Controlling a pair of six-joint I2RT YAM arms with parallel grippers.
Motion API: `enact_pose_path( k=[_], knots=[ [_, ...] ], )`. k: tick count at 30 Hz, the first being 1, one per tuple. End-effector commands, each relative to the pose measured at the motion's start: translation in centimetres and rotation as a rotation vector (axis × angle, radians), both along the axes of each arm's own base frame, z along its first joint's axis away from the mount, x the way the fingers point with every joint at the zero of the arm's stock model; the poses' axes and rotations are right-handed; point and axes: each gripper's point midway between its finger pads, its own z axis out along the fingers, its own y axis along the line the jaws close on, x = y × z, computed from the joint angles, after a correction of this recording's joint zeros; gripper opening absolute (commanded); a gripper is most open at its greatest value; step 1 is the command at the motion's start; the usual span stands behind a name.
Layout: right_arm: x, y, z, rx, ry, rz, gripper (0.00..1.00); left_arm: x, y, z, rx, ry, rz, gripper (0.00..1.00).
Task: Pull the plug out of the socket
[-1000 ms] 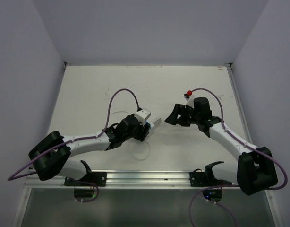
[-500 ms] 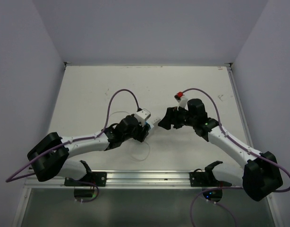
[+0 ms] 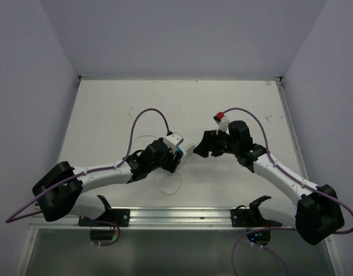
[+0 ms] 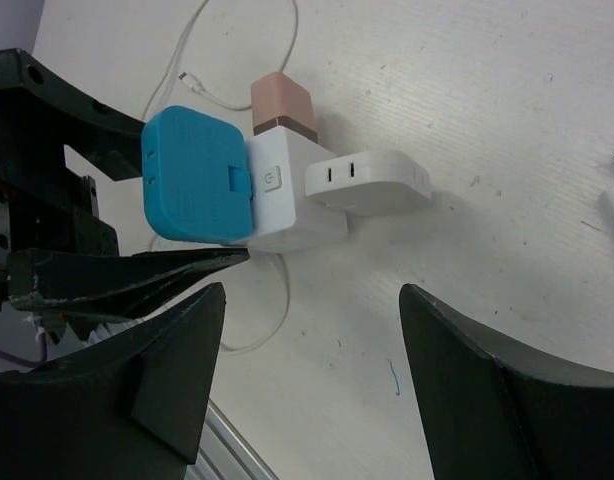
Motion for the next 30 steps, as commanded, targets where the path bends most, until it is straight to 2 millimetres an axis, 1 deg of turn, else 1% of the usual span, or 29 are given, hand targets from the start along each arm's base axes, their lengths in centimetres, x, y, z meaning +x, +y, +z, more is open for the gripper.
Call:
enact_pose_path(
  k=[1, 3, 7, 8, 9, 11, 12, 15, 16, 18, 19, 22, 23, 24, 26, 27, 28, 30],
  knots=[
    [0.4, -0.1, 0.8, 0.011, -0.04, -0.022, 0.74, 1.6, -0.9, 3.5, -0.084, -0.105, 0.016, 0.71],
    [0.4, -0.1, 0.8, 0.013, -0.037, -0.024, 0.74, 1.7, -0.7, 3.6, -0.082, -0.114, 0.025, 0.75],
    [0.0, -0.4, 0.7, 0.007, -0.029, -0.027, 0.74, 2.0, -0.3, 3.6, -0.088, -0.123, 0.03, 0.8],
    [-0.2, -0.4, 0.7, 0.005, -0.025, -0.025, 0.74, 2.4, 0.2, 3.5, -0.087, -0.119, 0.043, 0.81],
    [-0.3, -0.5, 0.9, 0.008, -0.033, -0.026, 0.74, 2.5, 0.3, 3.7, -0.099, -0.115, 0.043, 0.85],
    [-0.5, -0.6, 1.0, 0.006, -0.034, -0.027, 0.74, 2.9, 0.7, 4.1, -0.111, -0.116, 0.051, 0.89],
    [-0.6, -0.7, 0.9, 0.005, -0.031, -0.029, 0.74, 2.7, 0.5, 4.5, -0.126, -0.116, 0.042, 0.93],
    [-0.8, -0.7, 1.0, 0.009, -0.03, -0.026, 0.74, 2.3, 0.3, 4.8, -0.148, -0.094, 0.037, 1.0],
    [-0.9, -0.8, 1.1, 0.011, -0.032, -0.026, 0.74, 2.2, 0.3, 4.6, -0.144, -0.079, 0.037, 1.0],
    [-1.0, -0.7, 1.2, 0.015, -0.024, -0.026, 0.74, 1.8, 0.2, 4.9, -0.177, -0.051, 0.055, 1.0],
    [-1.0, -0.7, 1.6, 0.021, -0.032, -0.025, 0.74, 1.7, 0.4, 4.7, -0.178, -0.027, 0.075, 1.0],
    [-1.0, -0.7, 1.8, 0.023, -0.036, -0.026, 0.74, 1.3, 0.8, 5.0, -0.247, 0.04, 0.167, 0.99],
    [-1.1, -0.7, 1.9, 0.021, -0.04, -0.025, 0.74, 0.9, 1.0, 4.9, -0.258, 0.065, 0.187, 1.0],
    [-1.1, -0.8, 1.8, 0.017, -0.038, -0.028, 0.74, 0.7, 1.1, 5.2, -0.3, 0.095, 0.235, 1.0],
    [-1.1, -0.9, 1.6, 0.015, -0.037, -0.031, 0.74, 0.2, 1.4, 4.9, -0.311, 0.128, 0.272, 1.0],
    [-1.0, -0.9, 1.5, 0.013, -0.037, -0.031, 0.74, 0.3, 1.7, 5.2, -0.334, 0.141, 0.324, 1.0],
    [-1.1, -0.9, 1.4, 0.013, -0.031, -0.029, 0.74, 0.0, 2.3, 4.6, -0.309, 0.167, 0.356, 1.0],
    [-1.1, -0.9, 1.2, 0.009, -0.029, -0.03, 0.74, -0.3, 2.4, 4.8, -0.34, 0.195, 0.419, 1.0]
  ],
)
